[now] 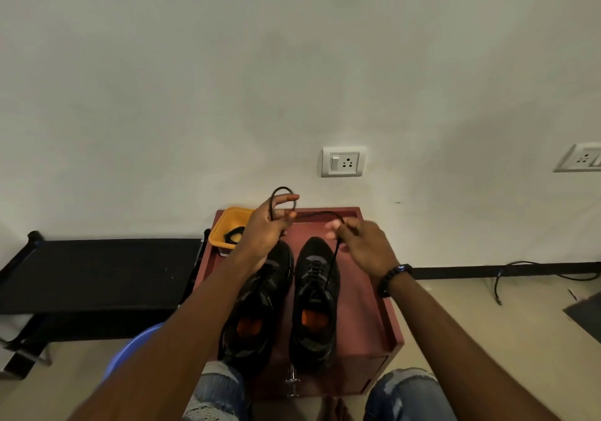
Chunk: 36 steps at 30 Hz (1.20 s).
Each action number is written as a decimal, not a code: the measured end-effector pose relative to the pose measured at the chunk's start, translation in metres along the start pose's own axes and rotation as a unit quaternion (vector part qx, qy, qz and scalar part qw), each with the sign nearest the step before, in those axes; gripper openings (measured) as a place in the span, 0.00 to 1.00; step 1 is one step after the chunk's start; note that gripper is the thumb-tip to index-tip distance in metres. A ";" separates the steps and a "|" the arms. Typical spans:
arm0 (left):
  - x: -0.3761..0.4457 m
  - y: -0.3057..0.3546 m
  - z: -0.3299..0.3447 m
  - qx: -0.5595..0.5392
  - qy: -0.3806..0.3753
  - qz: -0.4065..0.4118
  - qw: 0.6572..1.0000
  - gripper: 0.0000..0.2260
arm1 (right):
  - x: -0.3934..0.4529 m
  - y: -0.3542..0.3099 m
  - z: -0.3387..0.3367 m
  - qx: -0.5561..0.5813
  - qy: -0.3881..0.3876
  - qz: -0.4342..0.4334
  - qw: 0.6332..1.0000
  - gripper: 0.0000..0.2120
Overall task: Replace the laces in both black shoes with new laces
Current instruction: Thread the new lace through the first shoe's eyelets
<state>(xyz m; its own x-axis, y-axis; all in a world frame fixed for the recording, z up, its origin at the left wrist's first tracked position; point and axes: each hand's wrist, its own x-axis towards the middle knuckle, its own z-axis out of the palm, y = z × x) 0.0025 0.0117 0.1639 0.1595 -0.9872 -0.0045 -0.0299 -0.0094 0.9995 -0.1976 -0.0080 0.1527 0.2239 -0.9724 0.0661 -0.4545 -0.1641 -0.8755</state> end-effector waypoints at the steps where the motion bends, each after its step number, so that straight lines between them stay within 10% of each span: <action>1: 0.000 0.001 0.000 0.023 0.001 0.001 1.000 0.12 | 0.002 -0.006 -0.007 0.003 0.006 -0.004 1.000 0.12; 14: 0.010 0.091 0.000 0.215 -0.056 0.131 0.966 0.07 | 0.018 -0.055 -0.057 -0.146 0.053 -0.085 0.984 0.16; 29: 0.010 0.111 0.032 0.244 -0.095 0.173 0.949 0.25 | 0.025 -0.093 -0.065 0.017 0.028 -0.063 0.997 0.07; 36: 0.014 0.108 0.036 0.133 -0.051 0.111 0.984 0.08 | 0.028 -0.083 -0.066 0.025 0.055 -0.070 0.996 0.07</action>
<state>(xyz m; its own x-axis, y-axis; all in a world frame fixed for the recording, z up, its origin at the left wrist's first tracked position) -0.0340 -0.0092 0.2704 0.0204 -0.9804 0.1958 -0.3120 0.1798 0.9329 -0.2105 -0.0326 0.2589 0.1850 -0.9532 0.2390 -0.3805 -0.2937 -0.8769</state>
